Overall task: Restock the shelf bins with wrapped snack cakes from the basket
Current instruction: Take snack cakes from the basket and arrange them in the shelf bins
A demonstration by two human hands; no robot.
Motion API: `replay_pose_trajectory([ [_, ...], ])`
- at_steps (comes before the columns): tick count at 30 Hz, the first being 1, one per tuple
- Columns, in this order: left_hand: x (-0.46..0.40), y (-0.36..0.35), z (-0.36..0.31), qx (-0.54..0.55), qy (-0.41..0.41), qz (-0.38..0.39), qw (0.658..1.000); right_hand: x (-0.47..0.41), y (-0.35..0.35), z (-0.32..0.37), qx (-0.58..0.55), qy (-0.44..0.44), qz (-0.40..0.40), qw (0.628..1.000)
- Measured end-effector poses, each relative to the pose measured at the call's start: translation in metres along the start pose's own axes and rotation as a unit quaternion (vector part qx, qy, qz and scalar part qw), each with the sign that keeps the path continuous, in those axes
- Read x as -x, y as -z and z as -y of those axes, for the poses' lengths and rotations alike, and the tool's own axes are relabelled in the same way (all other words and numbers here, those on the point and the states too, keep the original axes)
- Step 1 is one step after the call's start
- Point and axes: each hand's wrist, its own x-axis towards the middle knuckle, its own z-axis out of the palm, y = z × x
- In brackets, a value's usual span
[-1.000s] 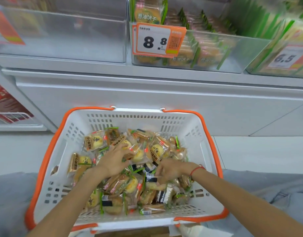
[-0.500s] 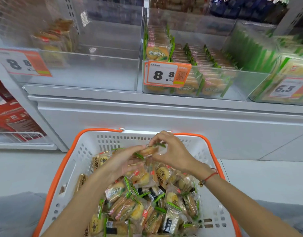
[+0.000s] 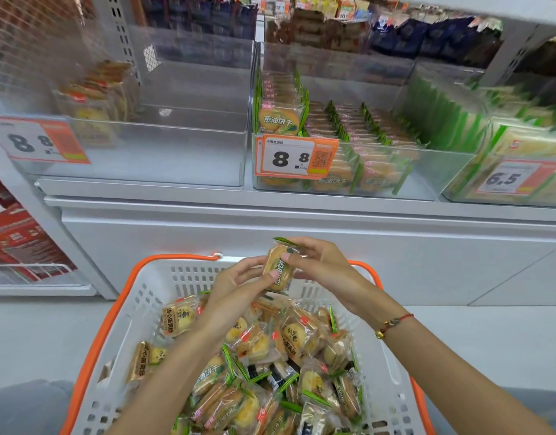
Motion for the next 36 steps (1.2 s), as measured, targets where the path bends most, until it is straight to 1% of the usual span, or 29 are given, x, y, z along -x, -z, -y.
replay_pose_trajectory([
  [3, 0.001, -0.005, -0.004, 0.000, -0.007, -0.002, 1.000, 0.003, -0.002, 0.006, -0.036, 0.029, -0.050, 0.998],
  [5, 0.002, -0.005, -0.010, -0.004, -0.035, -0.014, 0.999, 0.004, 0.004, 0.013, -0.021, 0.015, -0.046, 0.999],
  [7, 0.001, -0.004, -0.019, -0.007, -0.065, -0.026, 0.998, 0.004, 0.015, 0.022, 0.030, -0.002, -0.003, 1.000],
  [10, -0.005, -0.005, -0.039, -0.011, -0.098, -0.048, 0.994, 0.004, 0.034, 0.040, 0.114, 0.020, 0.053, 0.992],
  [13, -0.019, -0.004, -0.067, 0.006, -0.174, -0.097, 0.980, 0.005, 0.055, 0.068, 0.162, 0.033, 0.114, 0.980],
  [14, -0.025, -0.002, -0.078, 0.002, -0.211, -0.128, 0.969, 0.004, 0.064, 0.078, 0.184, 0.037, 0.120, 0.975],
  [16, -0.036, 0.003, -0.100, -0.045, -0.281, -0.187, 0.940, 0.004, 0.083, 0.099, 0.215, 0.055, 0.089, 0.971],
  [19, -0.053, 0.010, -0.131, -0.193, -0.366, -0.241, 0.878, 0.003, 0.111, 0.127, 0.214, 0.089, 0.006, 0.973],
  [21, -0.062, 0.011, -0.148, -0.302, -0.379, -0.245, 0.840, 0.004, 0.128, 0.145, 0.206, 0.102, -0.034, 0.973],
  [23, -0.068, 0.009, -0.160, -0.381, -0.361, -0.256, 0.812, 0.004, 0.145, 0.158, 0.209, 0.115, -0.068, 0.969],
  [24, -0.071, 0.008, -0.164, -0.395, -0.355, -0.258, 0.807, 0.001, 0.155, 0.165, 0.215, 0.123, -0.087, 0.965],
  [25, -0.073, 0.007, -0.167, -0.393, -0.349, -0.252, 0.812, -0.001, 0.163, 0.170, 0.225, 0.129, -0.106, 0.960],
  [27, -0.077, 0.004, -0.171, -0.374, -0.341, -0.225, 0.833, -0.013, 0.183, 0.178, 0.290, 0.147, -0.150, 0.934],
  [28, -0.079, 0.004, -0.171, -0.362, -0.338, -0.211, 0.843, -0.019, 0.192, 0.181, 0.346, 0.155, -0.173, 0.909],
  [30, -0.081, 0.003, -0.169, -0.328, -0.342, -0.192, 0.860, -0.030, 0.205, 0.187, 0.478, 0.148, -0.196, 0.843],
  [32, -0.082, 0.005, -0.164, -0.304, -0.354, -0.183, 0.866, -0.039, 0.212, 0.190, 0.595, 0.102, -0.174, 0.778],
  [33, -0.082, 0.006, -0.163, -0.302, -0.356, -0.181, 0.865, -0.044, 0.214, 0.190, 0.636, 0.066, -0.153, 0.754],
  [34, -0.082, 0.006, -0.162, -0.305, -0.358, -0.180, 0.864, -0.049, 0.216, 0.188, 0.660, 0.025, -0.129, 0.739],
  [36, -0.082, 0.006, -0.162, -0.312, -0.360, -0.180, 0.861, -0.060, 0.216, 0.180, 0.683, -0.047, -0.083, 0.724],
])
